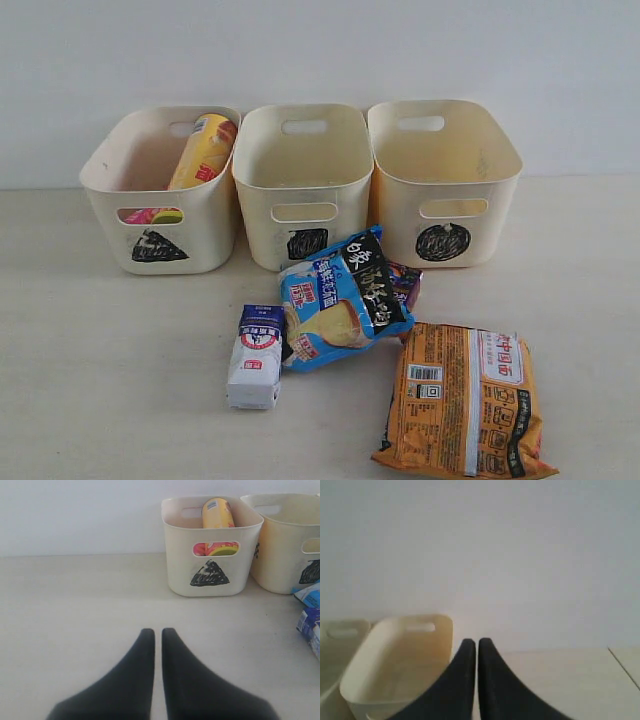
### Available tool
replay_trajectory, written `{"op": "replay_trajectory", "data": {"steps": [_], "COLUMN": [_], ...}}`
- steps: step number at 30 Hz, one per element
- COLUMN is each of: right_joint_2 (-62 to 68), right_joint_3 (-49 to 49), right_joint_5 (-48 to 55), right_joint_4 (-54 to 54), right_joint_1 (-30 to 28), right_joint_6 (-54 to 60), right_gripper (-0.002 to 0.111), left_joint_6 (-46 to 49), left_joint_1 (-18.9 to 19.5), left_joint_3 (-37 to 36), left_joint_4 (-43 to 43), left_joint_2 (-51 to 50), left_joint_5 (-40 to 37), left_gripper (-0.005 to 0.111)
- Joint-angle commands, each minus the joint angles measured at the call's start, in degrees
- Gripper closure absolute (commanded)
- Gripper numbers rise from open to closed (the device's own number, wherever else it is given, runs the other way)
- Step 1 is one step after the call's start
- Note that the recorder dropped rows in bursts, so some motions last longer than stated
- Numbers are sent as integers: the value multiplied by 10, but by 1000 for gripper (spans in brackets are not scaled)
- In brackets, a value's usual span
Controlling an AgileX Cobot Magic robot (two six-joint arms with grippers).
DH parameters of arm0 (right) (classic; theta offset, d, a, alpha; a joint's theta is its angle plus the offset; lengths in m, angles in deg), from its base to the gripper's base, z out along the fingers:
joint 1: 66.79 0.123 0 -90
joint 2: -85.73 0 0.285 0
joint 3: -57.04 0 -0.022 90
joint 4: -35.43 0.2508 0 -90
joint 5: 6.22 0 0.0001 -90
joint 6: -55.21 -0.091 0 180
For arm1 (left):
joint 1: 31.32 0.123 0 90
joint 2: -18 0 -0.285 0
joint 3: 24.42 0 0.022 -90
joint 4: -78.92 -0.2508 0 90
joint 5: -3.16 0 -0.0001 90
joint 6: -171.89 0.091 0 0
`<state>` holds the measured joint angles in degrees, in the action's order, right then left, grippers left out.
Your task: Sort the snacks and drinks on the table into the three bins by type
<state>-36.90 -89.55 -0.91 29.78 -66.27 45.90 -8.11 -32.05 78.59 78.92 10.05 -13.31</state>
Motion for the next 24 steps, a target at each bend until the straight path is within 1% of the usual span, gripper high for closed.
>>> {"op": "replay_trajectory", "data": {"steps": [1,2,3,4,7,8,11,13,15,19,24], "right_joint_2": [88,119,135,159,210,243,287,313,352,396,436], "right_joint_3": [-54,-75,-87,-111,-149,-168,-187,-188,-188,-188,-188], "right_joint_5": [116,167,198,260,358,408,476,494,519,530,580], "right_joint_4": [-8,-4,7,34,92,133,211,248,319,382,467], "right_joint_1": [1,1,1,1,1,1,1,1,1,0,-52], "right_joint_6": [83,107,122,159,230,260,323,345,384,398,423], "right_gripper": [108,108,108,108,108,108,108,108,108,108,108], "left_joint_6": [5,5,5,5,5,5,5,5,5,5,5], "left_joint_1": [2,2,2,2,2,2,2,2,2,2,2], "left_joint_3": [-2,-2,-2,-2,-2,-2,-2,-2,-2,-2,-2], "left_joint_4": [0,0,0,0,0,0,0,0,0,0,0], "left_joint_2": [2,2,2,2,2,2,2,2,2,2,2], "left_joint_5": [2,2,2,2,2,2,2,2,2,2,2], "left_gripper": [102,102,102,102,102,102,102,102,102,102,102]}}
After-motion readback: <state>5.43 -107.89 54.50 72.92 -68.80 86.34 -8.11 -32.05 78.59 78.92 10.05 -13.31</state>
